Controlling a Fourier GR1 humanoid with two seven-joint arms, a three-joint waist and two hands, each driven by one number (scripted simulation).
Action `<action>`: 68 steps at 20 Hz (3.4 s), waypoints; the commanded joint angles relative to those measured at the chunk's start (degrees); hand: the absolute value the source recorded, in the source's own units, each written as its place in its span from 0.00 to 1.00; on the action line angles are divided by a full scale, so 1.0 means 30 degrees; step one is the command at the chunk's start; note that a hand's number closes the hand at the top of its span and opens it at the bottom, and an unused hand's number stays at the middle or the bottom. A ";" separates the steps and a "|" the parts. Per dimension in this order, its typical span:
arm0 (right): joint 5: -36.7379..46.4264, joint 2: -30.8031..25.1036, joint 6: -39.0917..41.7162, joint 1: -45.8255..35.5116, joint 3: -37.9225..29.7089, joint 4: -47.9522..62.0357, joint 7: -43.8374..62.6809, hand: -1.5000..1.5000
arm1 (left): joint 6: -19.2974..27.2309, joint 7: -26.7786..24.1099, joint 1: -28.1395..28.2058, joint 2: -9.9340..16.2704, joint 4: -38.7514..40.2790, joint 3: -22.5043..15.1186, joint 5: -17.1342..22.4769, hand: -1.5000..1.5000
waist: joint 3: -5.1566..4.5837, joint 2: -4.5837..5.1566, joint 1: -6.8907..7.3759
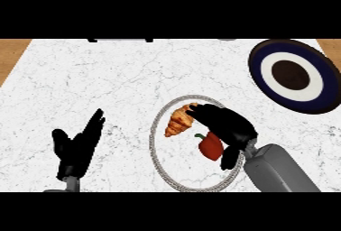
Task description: Pick the bell pepper from the placemat and place it in the plate
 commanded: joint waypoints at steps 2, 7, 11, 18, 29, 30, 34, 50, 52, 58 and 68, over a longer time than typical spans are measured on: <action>0.0986 0.1307 0.1003 -0.1050 0.0181 0.0838 0.0782 0.00 | 0.0162 0.1241 0.0085 -0.0514 0.0089 -0.0549 -0.0322 0.50 | -0.0121 0.0099 0.0011; 0.3507 0.0566 -0.2063 0.0113 0.1830 0.2327 -0.2474 1.00 | 0.0529 0.1948 0.0006 -0.0513 -0.0640 -0.0330 -0.0439 0.50 | -0.0111 0.0099 0.0026; 0.4015 0.0995 -0.2590 -0.1025 0.0289 0.4128 -0.3662 1.00 | -0.0671 0.0877 0.0405 -0.0128 -0.0155 0.0375 0.0198 0.50 | -0.0117 0.0103 0.0045; 0.4142 0.3295 -0.6049 -0.2864 -0.6444 0.5310 0.7122 1.00 | -0.0161 0.0186 0.0204 -0.0343 0.0172 0.0286 -0.0273 0.50 | -0.0125 0.0328 -0.0395; 1.1961 0.3670 -1.5848 -0.8525 -0.9541 0.6001 1.8125 1.00 | -0.0709 0.0570 -0.0247 -0.0198 -0.0155 -0.0251 -0.0377 0.50 | -0.0245 0.0710 0.1517; 1.2784 0.3616 -1.6972 -0.8664 -0.9832 0.6191 1.8957 1.00 | -0.0546 0.0701 -0.0550 -0.0405 -0.0177 -0.0346 -0.0427 0.50 | -0.0204 0.0753 0.1375; 1.5946 0.3794 -1.9874 -0.9741 -1.0832 0.7146 2.2045 1.00 | -0.0757 0.0719 -0.0841 -0.0358 -0.0040 -0.0373 -0.0360 0.50 | -0.0173 0.0863 0.1621; 2.4076 0.4248 -2.7768 -0.8612 -1.7759 0.8656 2.3959 1.00 | -0.0354 0.0848 -0.0793 -0.0777 0.0415 -0.0464 -0.0620 0.50 | -0.0100 0.0713 0.0860; 2.4372 0.4118 -2.8610 -0.7937 -1.8979 0.8253 2.4006 1.00 | -0.0565 0.1372 -0.0602 -0.0536 -0.0086 -0.0309 -0.0302 0.50 | -0.0078 0.0600 0.0760; 2.3867 0.3201 -3.1281 -0.7408 -2.1652 0.9793 2.2495 1.00 | -0.0619 0.0605 0.0093 -0.0365 -0.0001 -0.0003 -0.0347 0.50 | -0.0077 0.0433 0.0630; 1.9656 0.0044 -3.2264 -0.8793 -2.3967 1.5676 2.1530 1.00 | -0.0814 0.0644 -0.0257 -0.0390 0.0419 0.0251 -0.0174 0.50 | -0.0052 0.0377 0.0533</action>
